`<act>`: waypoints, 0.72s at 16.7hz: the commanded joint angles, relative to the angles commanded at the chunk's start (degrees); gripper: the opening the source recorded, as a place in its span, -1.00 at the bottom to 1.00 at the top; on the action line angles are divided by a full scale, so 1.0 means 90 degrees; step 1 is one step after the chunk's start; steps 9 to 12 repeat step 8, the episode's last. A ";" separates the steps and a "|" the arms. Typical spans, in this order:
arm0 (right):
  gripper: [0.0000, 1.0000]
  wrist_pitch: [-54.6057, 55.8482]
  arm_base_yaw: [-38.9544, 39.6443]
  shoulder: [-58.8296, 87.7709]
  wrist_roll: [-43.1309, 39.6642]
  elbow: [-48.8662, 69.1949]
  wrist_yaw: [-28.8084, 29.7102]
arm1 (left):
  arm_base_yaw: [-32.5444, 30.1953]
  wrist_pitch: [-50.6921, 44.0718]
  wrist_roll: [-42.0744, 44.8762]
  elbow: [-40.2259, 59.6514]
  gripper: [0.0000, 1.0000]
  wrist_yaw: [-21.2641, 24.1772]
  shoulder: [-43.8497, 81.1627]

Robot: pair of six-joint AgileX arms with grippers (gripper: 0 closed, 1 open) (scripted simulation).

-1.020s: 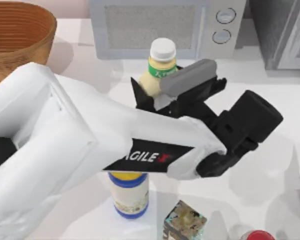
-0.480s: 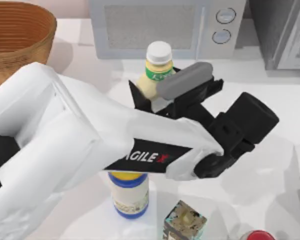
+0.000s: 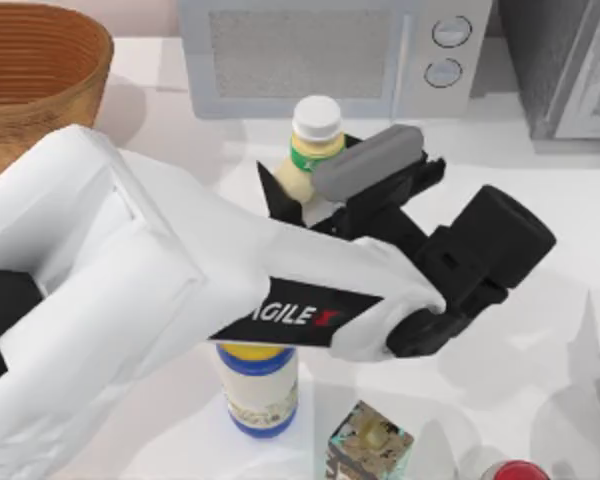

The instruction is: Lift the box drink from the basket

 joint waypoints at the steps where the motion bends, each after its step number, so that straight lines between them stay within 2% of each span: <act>1: 1.00 0.0000 0.0000 0.0000 0.0000 0.0000 0.0000 | 0.0000 0.0000 0.0000 0.0000 0.81 0.0000 0.0000; 2: 1.00 0.0000 0.0000 0.0000 0.0000 0.0000 0.0000 | 0.0000 0.0000 0.0000 0.0000 0.96 0.0000 0.0000; 3: 1.00 0.0000 0.0000 0.0000 0.0000 0.0000 0.0000 | 0.0000 0.0000 0.0000 0.0000 1.00 0.0000 0.0000; 12: 1.00 0.0000 0.0000 0.0000 0.0000 0.0000 0.0000 | 0.0000 0.0000 0.0000 0.0000 1.00 0.0000 0.0000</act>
